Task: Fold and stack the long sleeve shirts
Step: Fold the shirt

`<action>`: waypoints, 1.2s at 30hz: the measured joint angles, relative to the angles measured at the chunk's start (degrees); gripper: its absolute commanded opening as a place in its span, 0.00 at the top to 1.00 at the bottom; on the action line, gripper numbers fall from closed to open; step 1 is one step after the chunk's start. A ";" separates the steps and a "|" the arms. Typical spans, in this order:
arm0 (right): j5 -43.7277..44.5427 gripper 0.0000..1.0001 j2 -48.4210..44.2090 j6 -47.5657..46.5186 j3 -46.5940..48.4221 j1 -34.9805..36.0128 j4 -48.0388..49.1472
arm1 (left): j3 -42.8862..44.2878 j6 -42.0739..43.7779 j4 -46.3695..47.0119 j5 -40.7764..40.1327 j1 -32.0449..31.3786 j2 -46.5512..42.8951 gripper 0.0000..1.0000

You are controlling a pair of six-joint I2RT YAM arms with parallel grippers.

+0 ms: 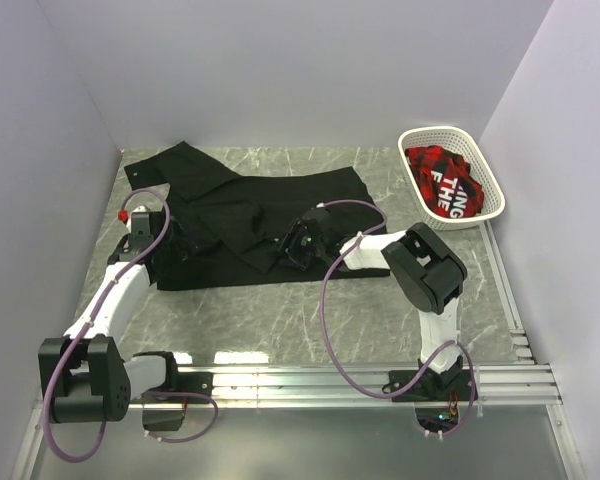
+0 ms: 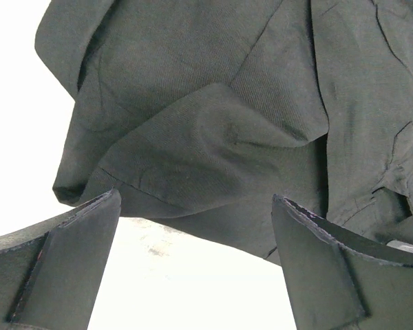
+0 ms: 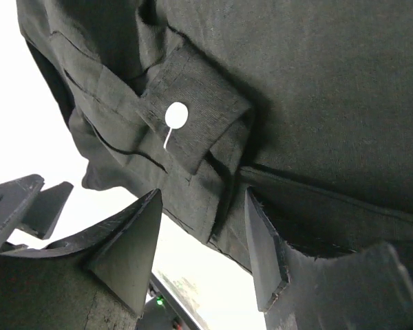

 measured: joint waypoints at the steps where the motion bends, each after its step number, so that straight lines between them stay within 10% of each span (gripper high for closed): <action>1: 0.00 0.41 0.00 0.24 -0.13 -0.09 0.22 | 0.00 -0.02 0.00 -0.04 0.00 0.00 0.03; 25: 0.92 0.49 2.40 0.57 1.99 -0.26 2.21 | 0.00 0.00 0.00 -0.13 0.00 0.52 0.03; 36: 0.98 1.00 4.24 -0.11 3.41 -0.26 1.86 | 0.00 -0.02 0.00 -0.11 0.00 0.72 0.03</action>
